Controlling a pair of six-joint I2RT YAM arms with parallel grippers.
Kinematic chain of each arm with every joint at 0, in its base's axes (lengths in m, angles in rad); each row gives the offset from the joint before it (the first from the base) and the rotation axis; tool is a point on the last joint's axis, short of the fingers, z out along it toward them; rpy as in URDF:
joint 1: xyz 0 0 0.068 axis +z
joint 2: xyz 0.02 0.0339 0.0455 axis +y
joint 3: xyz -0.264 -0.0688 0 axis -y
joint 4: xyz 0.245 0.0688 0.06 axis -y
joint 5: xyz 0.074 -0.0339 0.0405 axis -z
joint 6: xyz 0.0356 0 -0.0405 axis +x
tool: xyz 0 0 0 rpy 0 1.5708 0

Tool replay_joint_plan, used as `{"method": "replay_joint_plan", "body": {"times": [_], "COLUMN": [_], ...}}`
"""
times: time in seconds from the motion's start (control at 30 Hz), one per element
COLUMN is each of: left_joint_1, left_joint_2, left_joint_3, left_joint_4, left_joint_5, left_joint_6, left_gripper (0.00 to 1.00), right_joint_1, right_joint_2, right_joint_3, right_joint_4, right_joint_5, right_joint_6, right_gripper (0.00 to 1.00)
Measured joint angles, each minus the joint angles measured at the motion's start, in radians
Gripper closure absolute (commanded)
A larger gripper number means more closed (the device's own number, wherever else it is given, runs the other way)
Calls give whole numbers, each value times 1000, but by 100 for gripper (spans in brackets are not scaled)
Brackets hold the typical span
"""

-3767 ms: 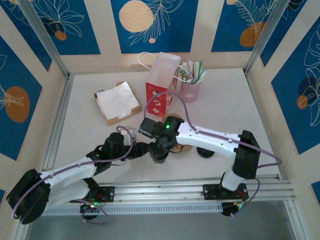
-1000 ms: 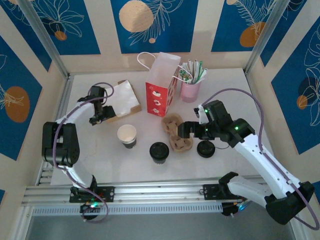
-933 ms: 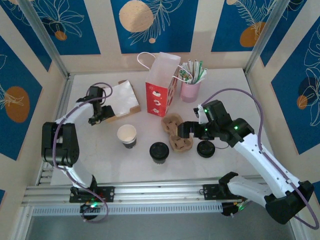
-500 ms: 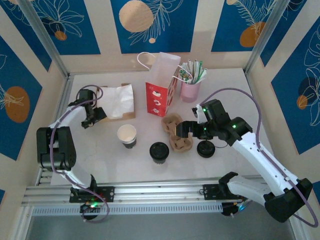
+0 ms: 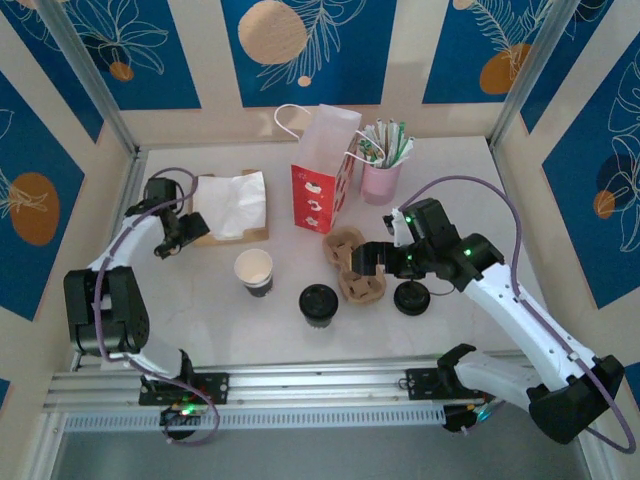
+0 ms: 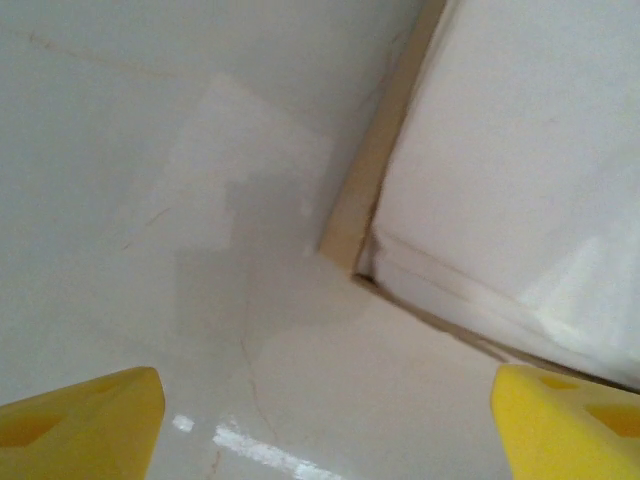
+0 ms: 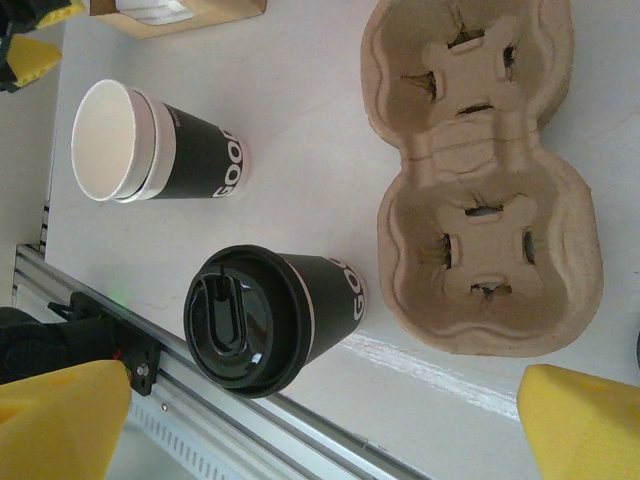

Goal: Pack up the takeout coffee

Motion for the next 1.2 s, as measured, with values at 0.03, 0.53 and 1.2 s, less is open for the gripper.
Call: {"method": "replay_joint_plan", "body": {"times": [0.03,0.53,1.2], "left_joint_1": [0,60,130], "left_joint_2": [10,204,-147], "left_joint_3": [18,85,-94], "left_joint_4": [0,13,-36], "left_joint_5": [2,-13,-19], "left_joint_6": [6,13,-14], "left_gripper": [14,18,11], "right_joint_1": [0,-6,-40], "right_joint_2": [2,3,31], "right_joint_3": [0,0,6], "right_joint_4": [1,-6,-11], "right_joint_5": [0,1,23], "right_joint_6": [0,-2,8], "right_gripper": [1,1,1]}}
